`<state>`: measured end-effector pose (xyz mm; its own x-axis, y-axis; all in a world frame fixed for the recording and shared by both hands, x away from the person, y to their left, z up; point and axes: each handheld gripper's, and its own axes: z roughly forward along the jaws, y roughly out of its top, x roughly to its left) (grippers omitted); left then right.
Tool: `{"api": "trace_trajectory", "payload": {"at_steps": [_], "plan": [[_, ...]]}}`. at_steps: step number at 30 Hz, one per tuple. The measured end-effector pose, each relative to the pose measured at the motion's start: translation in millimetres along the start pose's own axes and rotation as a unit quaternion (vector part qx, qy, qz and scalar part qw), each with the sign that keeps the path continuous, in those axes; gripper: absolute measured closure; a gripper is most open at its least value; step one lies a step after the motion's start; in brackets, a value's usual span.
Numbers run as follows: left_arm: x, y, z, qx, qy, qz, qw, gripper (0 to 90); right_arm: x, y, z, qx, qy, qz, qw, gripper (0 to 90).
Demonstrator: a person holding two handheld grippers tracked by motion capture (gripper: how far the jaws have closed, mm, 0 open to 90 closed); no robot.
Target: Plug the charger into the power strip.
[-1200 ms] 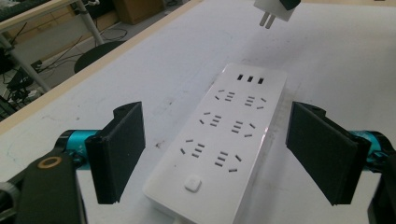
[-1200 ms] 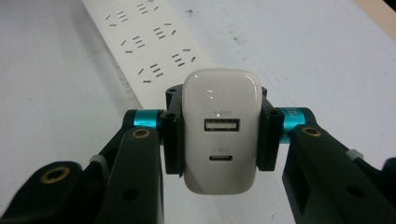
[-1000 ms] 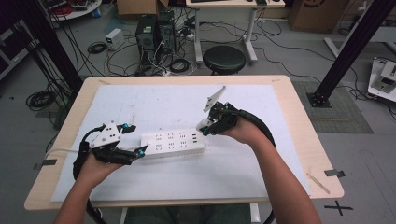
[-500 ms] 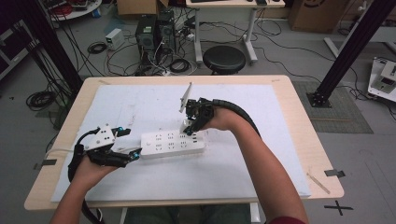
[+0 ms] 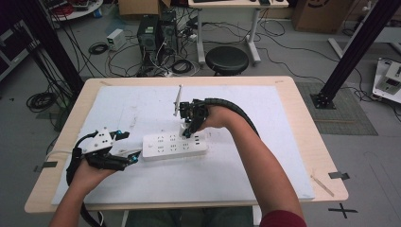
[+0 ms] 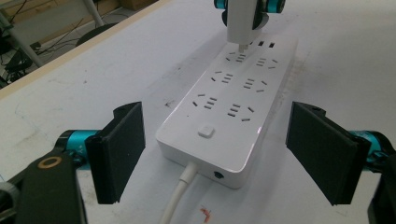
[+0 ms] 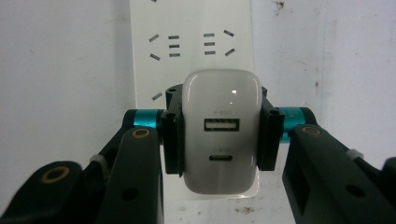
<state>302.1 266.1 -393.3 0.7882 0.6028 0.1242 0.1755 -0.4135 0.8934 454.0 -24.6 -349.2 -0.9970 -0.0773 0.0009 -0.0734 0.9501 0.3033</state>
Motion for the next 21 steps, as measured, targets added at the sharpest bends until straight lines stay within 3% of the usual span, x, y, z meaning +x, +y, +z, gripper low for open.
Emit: {"api": "trace_trajectory", "payload": {"at_steps": [13, 21], "plan": [[1.0, -3.4, 3.9, 0.001, -0.002, -0.002, 1.0, 19.9, -2.1, 2.2, 8.0, 0.015, 0.001, 0.0, 0.9999, 63.2], [0.4, -4.7, 4.8, -0.002, -0.002, -0.007, 1.0, 19.8, -2.8, 5.6, 12.4, 0.023, -0.001, -0.015, 0.9996, 63.2]]}}
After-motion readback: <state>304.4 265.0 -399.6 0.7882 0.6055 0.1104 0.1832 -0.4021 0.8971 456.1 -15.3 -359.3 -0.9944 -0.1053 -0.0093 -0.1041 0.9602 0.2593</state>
